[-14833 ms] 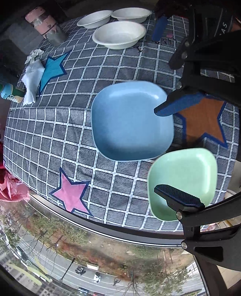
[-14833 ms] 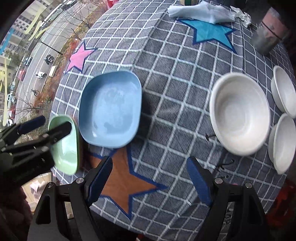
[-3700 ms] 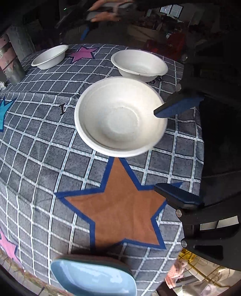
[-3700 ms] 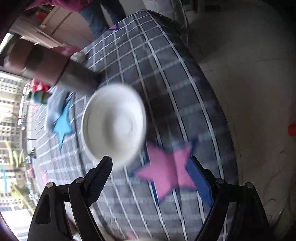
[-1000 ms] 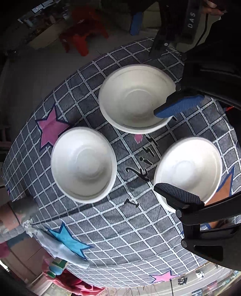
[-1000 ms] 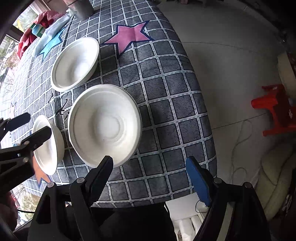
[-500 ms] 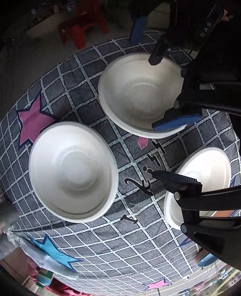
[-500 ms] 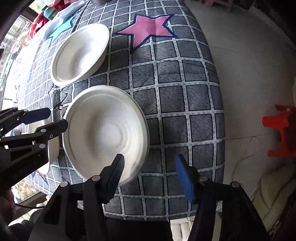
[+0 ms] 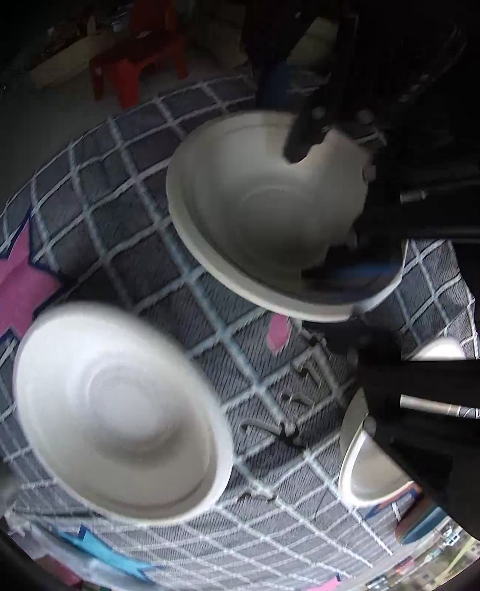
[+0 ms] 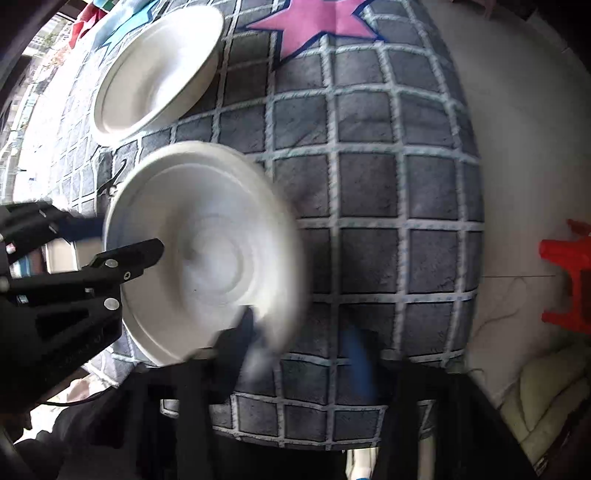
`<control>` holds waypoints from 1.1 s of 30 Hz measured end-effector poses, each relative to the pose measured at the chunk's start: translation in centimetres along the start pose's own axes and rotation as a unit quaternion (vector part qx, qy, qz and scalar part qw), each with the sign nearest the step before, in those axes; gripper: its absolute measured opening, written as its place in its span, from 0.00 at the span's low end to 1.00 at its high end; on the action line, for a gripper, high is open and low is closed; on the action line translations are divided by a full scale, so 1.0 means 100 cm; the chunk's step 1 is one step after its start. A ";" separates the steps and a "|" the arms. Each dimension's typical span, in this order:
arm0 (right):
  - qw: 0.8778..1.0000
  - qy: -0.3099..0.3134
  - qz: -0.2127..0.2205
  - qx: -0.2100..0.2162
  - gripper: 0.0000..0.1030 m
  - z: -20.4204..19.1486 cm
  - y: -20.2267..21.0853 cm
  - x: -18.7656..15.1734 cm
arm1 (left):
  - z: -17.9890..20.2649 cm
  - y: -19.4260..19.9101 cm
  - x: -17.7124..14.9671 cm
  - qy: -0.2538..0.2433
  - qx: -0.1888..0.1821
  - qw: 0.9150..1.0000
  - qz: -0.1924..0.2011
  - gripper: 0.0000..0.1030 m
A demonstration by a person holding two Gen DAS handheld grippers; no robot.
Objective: Organize plates and bowls
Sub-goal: 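Move the right gripper to a white bowl rim and close on it, then lift the white bowl with the right gripper and lower it into another bowl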
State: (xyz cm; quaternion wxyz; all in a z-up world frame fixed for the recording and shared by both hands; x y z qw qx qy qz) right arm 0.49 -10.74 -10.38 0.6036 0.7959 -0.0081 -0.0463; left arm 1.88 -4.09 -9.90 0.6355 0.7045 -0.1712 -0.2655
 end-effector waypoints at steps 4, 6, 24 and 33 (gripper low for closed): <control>1.000 -0.003 0.006 0.012 0.21 -0.003 -0.001 -0.001 | 0.000 0.003 -0.004 0.007 -0.010 1.000 0.004 0.16; 0.999 -0.012 0.016 0.025 0.20 -0.001 0.008 0.001 | -0.002 0.009 -0.006 0.009 -0.010 1.000 0.011 0.16; 0.996 0.076 0.038 0.000 0.20 -0.105 0.054 0.012 | -0.054 0.057 -0.088 0.069 -0.019 0.995 0.075 0.18; 0.989 0.148 -0.010 -0.005 0.20 -0.177 0.027 0.001 | -0.112 0.058 -0.146 0.145 -0.039 0.986 0.068 0.19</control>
Point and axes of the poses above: each gripper's, at about its wrist camera, not at the fingertips, and y roughly against the way its jaws point, z to its right, x to its top, the point moved 7 cm from there along -y, roughly the way its jaws point, and after that the axes turned 6 degrees about x, right-handed, at the moved point
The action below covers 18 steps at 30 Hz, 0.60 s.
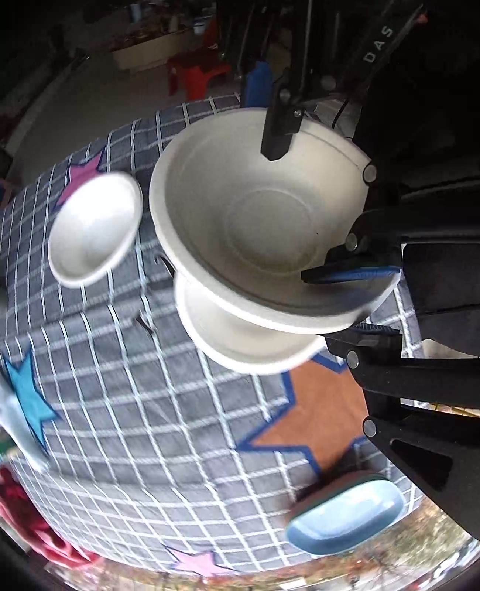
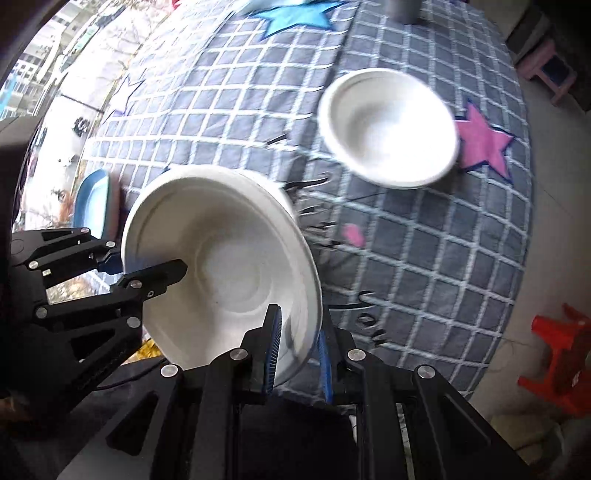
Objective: Organize plates and bowls
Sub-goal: 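Lift the white bowl with the right gripper and lower it into another bowl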
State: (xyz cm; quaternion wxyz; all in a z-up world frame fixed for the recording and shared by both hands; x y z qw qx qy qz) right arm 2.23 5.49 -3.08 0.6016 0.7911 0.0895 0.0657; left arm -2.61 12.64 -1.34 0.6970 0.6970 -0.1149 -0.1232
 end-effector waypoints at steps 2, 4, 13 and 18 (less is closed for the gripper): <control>1.000 -0.001 -0.010 0.005 0.20 -0.003 -0.005 0.000 | -0.008 0.001 -0.009 0.008 -0.004 1.000 -0.002 0.19; 1.000 0.002 -0.016 0.002 0.20 -0.016 -0.013 0.000 | -0.012 -0.002 -0.019 0.008 -0.007 1.000 -0.007 0.20; 0.999 0.005 -0.030 -0.014 0.20 -0.038 -0.017 -0.010 | -0.028 0.004 -0.033 0.009 -0.014 1.000 -0.010 0.21; 1.000 -0.005 -0.024 -0.013 0.20 -0.038 -0.016 -0.009 | -0.025 0.004 -0.034 -0.007 -0.012 1.000 -0.013 0.21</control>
Point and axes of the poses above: each gripper's, at about its wrist camera, not at the fingertips, and y roughly against the way its jaws point, z to its right, x to its top, the point moved 7 cm from there along -y, roughly the way its jaws point, and after that the axes turned 6 degrees about x, right-handed, at the moved point
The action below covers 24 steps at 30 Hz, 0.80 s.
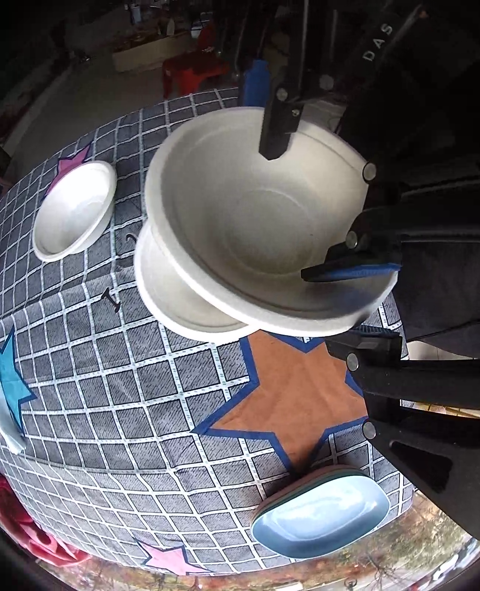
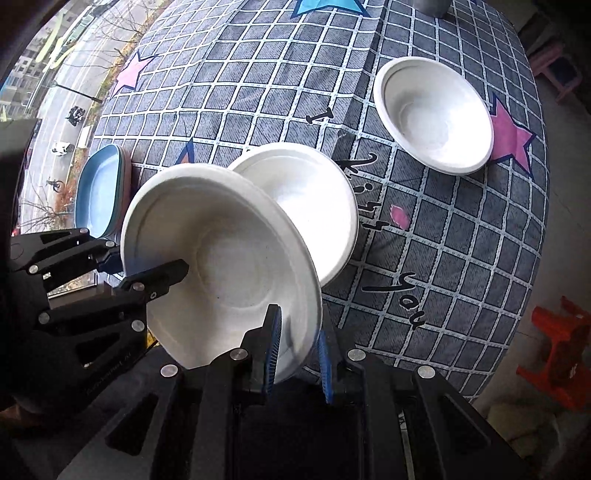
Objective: Organize plates and bowls
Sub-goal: 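Lift the white bowl with the right gripper and lower it into another bowl, then open the right gripper to release the nested bowl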
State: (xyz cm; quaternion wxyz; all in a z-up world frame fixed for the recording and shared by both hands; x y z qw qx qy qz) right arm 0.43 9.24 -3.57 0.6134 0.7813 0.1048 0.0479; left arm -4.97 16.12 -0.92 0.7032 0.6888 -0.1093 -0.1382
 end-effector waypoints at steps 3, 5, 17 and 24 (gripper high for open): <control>1.000 -0.003 -0.007 0.001 0.20 0.000 -0.001 -0.004 | 0.002 -0.006 0.001 -0.004 0.001 1.000 -0.009 0.21; 1.000 -0.004 -0.009 -0.001 0.20 -0.001 -0.003 -0.005 | 0.001 -0.007 0.003 -0.003 0.002 1.000 -0.009 0.21; 0.996 -0.037 0.051 -0.060 0.79 0.031 0.016 0.028 | -0.021 -0.007 0.040 0.045 0.028 0.999 0.005 0.56; 0.992 -0.084 0.079 -0.046 0.79 0.060 0.030 0.033 | -0.025 -0.001 0.047 0.049 0.025 0.998 0.008 0.56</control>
Point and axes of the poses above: each gripper's, at about its wrist camera, not at the fingertips, and y roughly against the way its jaws point, z to its right, x to its top, the point moved 7 cm from there along -y, roughly the way its jaws point, and after that the axes turned 6 degrees about x, right-handed, at the moved point
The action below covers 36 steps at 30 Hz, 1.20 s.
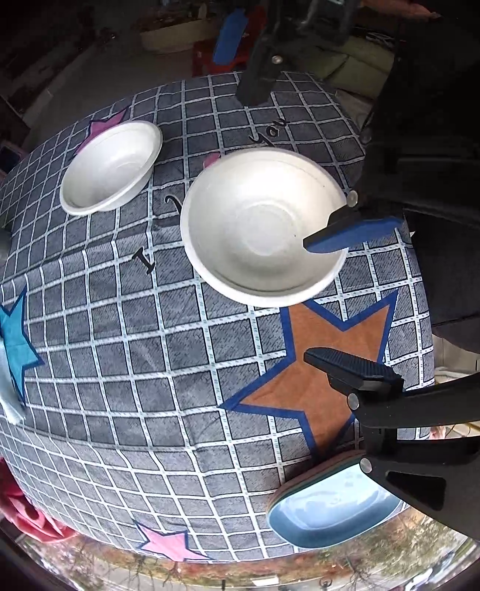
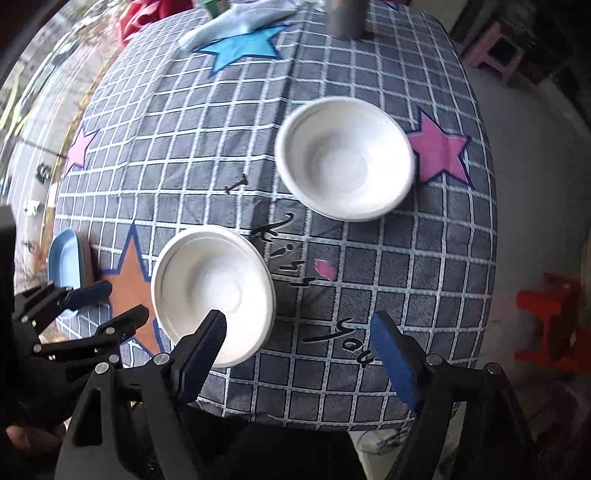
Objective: Organize plates and bowls
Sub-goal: 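Open the right gripper to release the nested bowl, then move the right gripper to the remaining white bowl rim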
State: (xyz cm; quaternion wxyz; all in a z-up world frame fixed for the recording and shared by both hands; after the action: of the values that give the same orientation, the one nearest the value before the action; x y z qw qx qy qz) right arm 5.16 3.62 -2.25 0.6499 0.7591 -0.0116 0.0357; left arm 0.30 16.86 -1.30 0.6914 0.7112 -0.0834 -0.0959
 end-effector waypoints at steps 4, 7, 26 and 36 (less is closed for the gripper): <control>0.999 -0.037 -0.015 0.013 0.79 0.016 -0.010 -0.004 | 0.010 0.002 0.007 -0.014 0.005 1.000 0.005 0.56; 0.997 -0.070 -0.023 0.021 0.79 0.031 -0.015 -0.006 | 0.013 0.000 0.010 -0.014 0.007 1.000 0.001 0.56; 0.991 -0.126 -0.016 0.032 0.79 0.095 -0.014 0.007 | 0.054 0.003 0.065 -0.051 0.054 0.997 0.019 0.65; 0.993 -0.112 -0.015 0.029 0.79 0.115 -0.021 0.029 | 0.070 -0.013 0.098 -0.046 0.055 0.997 0.006 0.65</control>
State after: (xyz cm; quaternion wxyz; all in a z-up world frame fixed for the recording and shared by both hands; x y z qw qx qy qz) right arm 8.61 -7.30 -5.89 0.6229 0.7768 -0.0719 -0.0588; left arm 7.96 7.66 -2.96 0.6472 0.7424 -0.1249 -0.1199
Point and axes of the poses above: each gripper's, at about its wrist camera, not at the fingertips, and y roughly against the way its jaws point, z to its right, x to its top, the point moved 7 cm from there along -y, roughly the way its jaws point, and after that the axes turned 6 degrees about x, right-handed, at the moved point
